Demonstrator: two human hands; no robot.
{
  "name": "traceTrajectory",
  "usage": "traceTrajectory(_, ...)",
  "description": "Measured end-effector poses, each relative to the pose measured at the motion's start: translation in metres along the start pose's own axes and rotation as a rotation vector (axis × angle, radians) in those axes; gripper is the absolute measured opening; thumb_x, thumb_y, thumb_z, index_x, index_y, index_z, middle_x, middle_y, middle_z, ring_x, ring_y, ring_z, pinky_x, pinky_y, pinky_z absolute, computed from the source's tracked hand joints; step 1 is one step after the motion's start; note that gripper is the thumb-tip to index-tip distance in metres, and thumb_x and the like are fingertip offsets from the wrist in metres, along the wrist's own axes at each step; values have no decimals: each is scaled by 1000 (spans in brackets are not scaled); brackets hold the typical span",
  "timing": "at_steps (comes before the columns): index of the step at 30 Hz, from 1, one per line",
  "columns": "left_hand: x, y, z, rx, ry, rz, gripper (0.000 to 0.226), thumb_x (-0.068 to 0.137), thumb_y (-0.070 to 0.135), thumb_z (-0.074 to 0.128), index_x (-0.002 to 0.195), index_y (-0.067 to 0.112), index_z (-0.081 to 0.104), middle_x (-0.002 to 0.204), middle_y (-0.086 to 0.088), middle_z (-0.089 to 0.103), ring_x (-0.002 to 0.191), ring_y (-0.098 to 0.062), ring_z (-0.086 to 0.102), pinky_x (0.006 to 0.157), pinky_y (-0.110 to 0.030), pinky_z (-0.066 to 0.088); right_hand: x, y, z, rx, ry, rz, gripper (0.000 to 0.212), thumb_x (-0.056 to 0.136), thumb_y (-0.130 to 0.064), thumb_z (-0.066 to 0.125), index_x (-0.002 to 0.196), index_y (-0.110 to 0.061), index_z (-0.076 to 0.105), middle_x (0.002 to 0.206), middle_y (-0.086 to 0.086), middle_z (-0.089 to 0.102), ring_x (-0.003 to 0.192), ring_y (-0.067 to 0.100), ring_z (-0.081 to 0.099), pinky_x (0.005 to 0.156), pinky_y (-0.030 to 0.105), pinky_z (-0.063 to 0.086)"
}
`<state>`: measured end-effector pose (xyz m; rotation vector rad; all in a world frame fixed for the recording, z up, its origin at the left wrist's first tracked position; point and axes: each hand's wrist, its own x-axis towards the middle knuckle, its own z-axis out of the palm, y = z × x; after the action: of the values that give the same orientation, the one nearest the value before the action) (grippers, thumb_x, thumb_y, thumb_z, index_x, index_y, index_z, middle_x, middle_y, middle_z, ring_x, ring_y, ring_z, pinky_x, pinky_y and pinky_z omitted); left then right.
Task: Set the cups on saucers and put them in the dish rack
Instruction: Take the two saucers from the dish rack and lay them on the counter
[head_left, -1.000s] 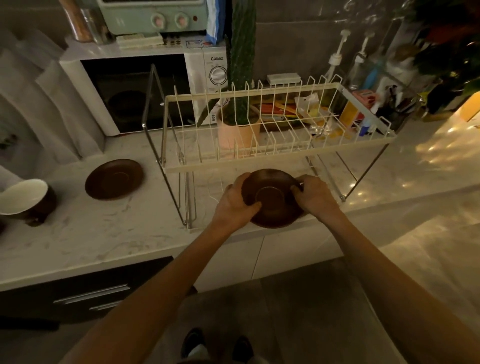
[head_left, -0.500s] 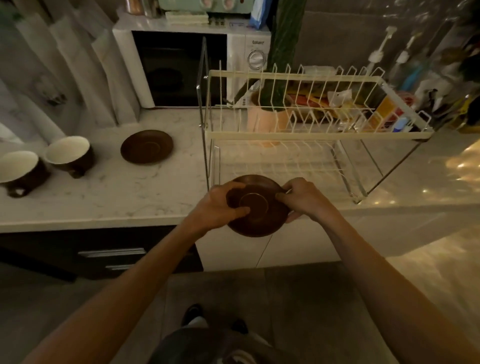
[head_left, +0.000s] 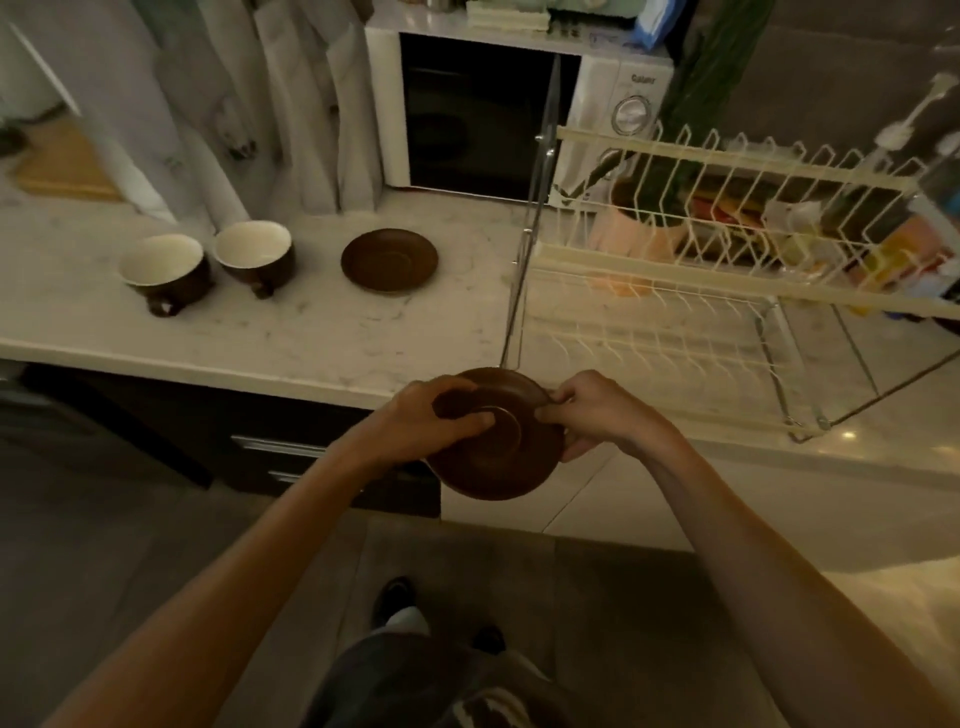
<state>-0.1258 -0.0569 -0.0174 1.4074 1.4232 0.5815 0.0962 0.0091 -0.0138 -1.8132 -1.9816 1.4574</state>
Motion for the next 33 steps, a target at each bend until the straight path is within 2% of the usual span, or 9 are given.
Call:
traceTrajectory(3,-9,-9,-20,-55,79,-50,41,88,39,62,126,32,51,101,17,58,88,-2,62,67,-21,56,9,-19,17,6,-10,-35,12,94,-17,62,94,-6,69,78,10,76,68,17,76,64,30,63)
traceTrajectory(9,-13,-31,-69,-115,171,-152,52,86,48,61,133,30,47,115,3,59,98,-13,63,80,-34,57,35,-56,53,23,-2,-67,13,94,-19,63,90,-8,69,76,8,76,67,17,76,70,36,64)
traceTrajectory(15,-2,-47,-108,-173,210,-208,49,89,47,57,133,30,42,100,11,51,84,-5,55,62,-23,49,69,-89,84,-43,83,-59,27,96,-27,57,90,-4,70,74,10,77,61,18,75,72,39,63)
traceTrajectory(18,7,-55,-125,-203,213,-221,54,89,48,56,137,29,40,113,4,52,85,-6,55,66,-26,50,88,-103,90,-35,103,-31,26,96,-24,55,94,-2,69,76,13,76,61,21,75,70,42,63)
traceTrajectory(21,19,-61,-139,-224,236,-245,62,88,52,56,142,30,35,129,-5,50,97,-17,56,77,-34,52,104,-114,92,-56,142,3,23,96,-22,55,93,-5,69,79,12,76,62,22,75,70,40,64)
traceTrajectory(23,26,-65,-143,-239,252,-244,64,88,52,55,144,30,32,136,-8,49,102,-20,55,78,-34,52,113,-118,94,-53,159,18,24,96,-23,55,92,-5,70,80,11,76,62,23,75,70,40,64)
traceTrajectory(26,36,-68,-148,-257,271,-236,63,89,52,53,144,30,32,139,-9,48,99,-18,53,69,-28,50,127,-121,97,-60,186,22,26,96,-25,55,91,-6,72,80,11,76,64,24,75,70,43,63)
traceTrajectory(29,44,-72,-151,-277,284,-230,61,90,50,53,144,29,32,138,-8,49,98,-17,53,75,-32,51,136,-123,97,-103,228,9,28,95,-29,55,90,-9,74,82,10,76,68,24,74,73,40,62)
traceTrajectory(33,53,-76,-156,-284,287,-216,59,91,47,53,143,27,33,138,-10,50,89,-9,54,78,-29,50,145,-127,97,-125,255,8,34,94,-39,58,92,-9,75,86,11,75,77,26,72,75,38,59)
